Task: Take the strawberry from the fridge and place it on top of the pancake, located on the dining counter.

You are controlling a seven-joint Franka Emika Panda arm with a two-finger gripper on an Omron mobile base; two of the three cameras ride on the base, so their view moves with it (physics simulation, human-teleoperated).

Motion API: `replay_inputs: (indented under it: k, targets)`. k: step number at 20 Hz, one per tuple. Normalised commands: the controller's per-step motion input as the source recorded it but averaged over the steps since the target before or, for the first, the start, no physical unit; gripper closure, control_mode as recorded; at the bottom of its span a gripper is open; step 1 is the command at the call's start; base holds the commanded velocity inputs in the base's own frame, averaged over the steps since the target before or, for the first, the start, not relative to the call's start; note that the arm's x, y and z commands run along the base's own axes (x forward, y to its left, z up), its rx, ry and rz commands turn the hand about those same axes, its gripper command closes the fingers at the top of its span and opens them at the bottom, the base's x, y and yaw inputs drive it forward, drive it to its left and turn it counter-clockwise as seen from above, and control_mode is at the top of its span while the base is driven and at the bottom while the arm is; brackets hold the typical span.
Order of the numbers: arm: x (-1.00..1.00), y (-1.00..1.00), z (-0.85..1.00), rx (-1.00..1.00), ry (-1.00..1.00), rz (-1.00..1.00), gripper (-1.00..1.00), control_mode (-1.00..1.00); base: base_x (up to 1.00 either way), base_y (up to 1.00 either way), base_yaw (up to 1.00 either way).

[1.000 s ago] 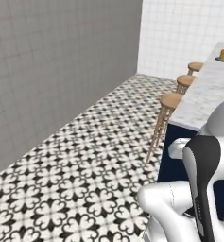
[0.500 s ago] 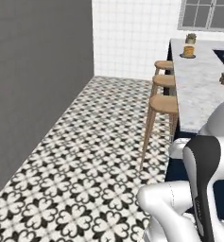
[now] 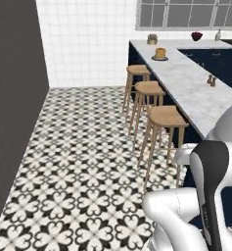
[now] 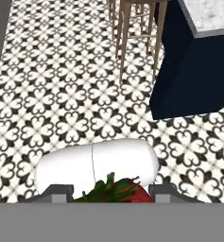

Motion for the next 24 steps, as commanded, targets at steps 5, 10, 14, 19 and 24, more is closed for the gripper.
replay_inputs:
  k: [5, 10, 14, 19, 24]
  targets:
    - [0.0, 0.0, 0.0, 0.0, 0.0, 0.0, 1.0, 1.0, 1.0, 1.0, -0.52]
    - [0.0, 0.0, 0.0, 0.0, 0.0, 0.0, 1.0, 1.0, 1.0, 0.95, -0.55]
    - [0.0, 0.0, 0.0, 0.0, 0.0, 0.0, 1.0, 1.0, 1.0, 0.92, -0.57]
    - [0.0, 0.0, 0.0, 0.0, 0.0, 0.0, 1.0, 1.0, 0.95, 0.94, -0.58]
    - [0.0, 0.0, 0.0, 0.0, 0.0, 0.0, 1.0, 1.0, 0.74, 0.98, -0.55]
